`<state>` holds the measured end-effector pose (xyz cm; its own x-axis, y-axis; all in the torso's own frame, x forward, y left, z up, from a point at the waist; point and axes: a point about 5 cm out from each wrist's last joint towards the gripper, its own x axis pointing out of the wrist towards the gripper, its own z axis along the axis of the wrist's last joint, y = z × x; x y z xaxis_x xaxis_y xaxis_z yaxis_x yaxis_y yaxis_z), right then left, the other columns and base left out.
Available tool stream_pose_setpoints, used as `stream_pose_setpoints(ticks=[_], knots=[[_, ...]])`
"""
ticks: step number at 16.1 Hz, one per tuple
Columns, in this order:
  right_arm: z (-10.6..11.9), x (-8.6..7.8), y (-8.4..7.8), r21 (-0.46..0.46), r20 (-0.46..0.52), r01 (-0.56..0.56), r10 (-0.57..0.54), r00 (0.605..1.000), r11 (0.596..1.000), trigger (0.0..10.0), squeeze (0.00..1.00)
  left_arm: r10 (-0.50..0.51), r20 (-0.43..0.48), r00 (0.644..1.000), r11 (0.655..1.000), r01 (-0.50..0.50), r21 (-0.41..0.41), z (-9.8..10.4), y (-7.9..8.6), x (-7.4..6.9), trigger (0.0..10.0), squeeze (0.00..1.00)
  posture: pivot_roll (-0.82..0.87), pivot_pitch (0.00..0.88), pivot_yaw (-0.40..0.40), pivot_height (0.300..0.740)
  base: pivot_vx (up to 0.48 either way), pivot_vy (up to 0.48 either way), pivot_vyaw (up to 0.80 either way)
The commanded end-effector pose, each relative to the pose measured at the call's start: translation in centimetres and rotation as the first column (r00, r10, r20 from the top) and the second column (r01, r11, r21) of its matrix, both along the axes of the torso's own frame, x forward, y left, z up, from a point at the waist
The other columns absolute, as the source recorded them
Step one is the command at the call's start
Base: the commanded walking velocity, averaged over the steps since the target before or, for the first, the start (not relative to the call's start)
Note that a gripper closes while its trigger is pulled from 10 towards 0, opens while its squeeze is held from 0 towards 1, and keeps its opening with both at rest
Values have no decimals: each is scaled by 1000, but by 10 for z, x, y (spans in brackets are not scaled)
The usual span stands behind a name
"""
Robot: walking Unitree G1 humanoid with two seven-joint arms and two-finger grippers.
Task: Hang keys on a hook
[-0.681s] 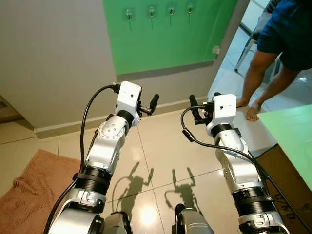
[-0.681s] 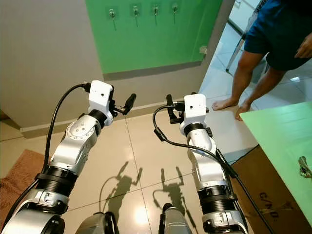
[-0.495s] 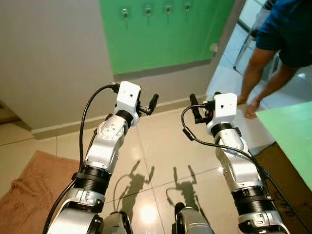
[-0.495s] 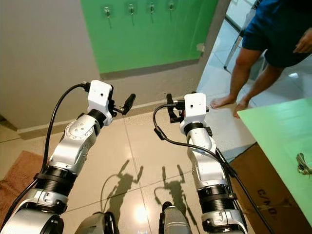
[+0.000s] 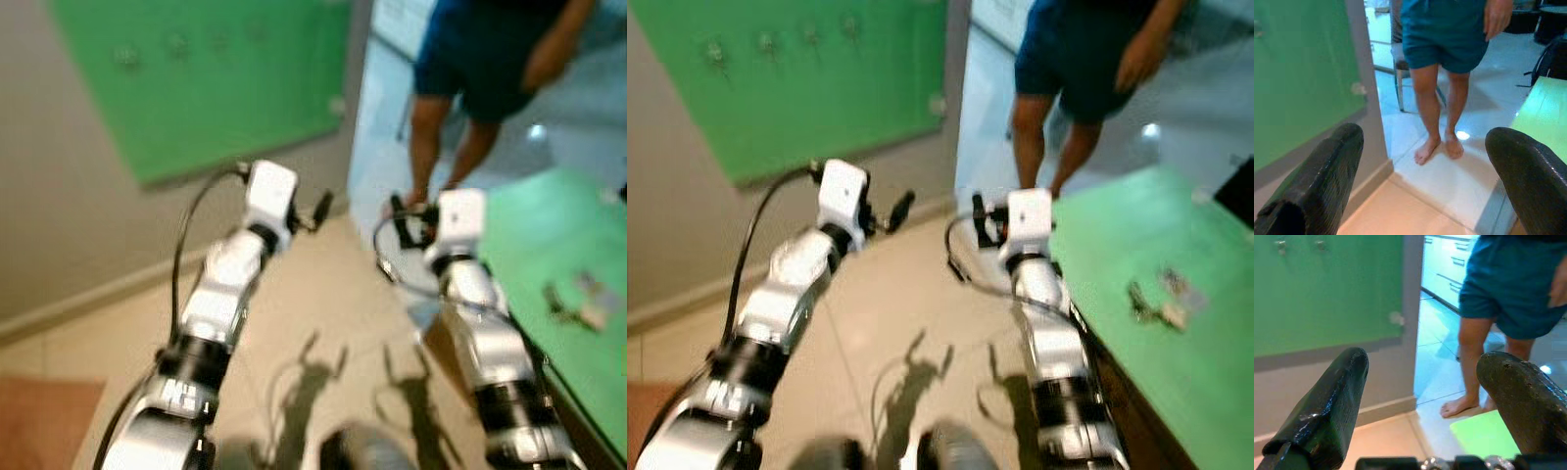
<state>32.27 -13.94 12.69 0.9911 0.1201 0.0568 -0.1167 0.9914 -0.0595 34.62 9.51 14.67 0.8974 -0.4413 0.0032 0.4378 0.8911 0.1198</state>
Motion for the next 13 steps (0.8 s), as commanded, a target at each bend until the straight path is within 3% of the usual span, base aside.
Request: stream_pose_setpoints(ticks=[1,13], knots=[[2,1,7,18,1,-24,24,1000,1000,10000,0,30,2,1000,1000,-30,6,2,9,2,10000,0,-99,134,12,702,0,0,-581],[0,-1,7,24,-11,-25,25,1000,999,10000,0,40,-10,999,999,-40,8,-1,12,3,10000,0,-106,140,10,702,0,0,-597]])
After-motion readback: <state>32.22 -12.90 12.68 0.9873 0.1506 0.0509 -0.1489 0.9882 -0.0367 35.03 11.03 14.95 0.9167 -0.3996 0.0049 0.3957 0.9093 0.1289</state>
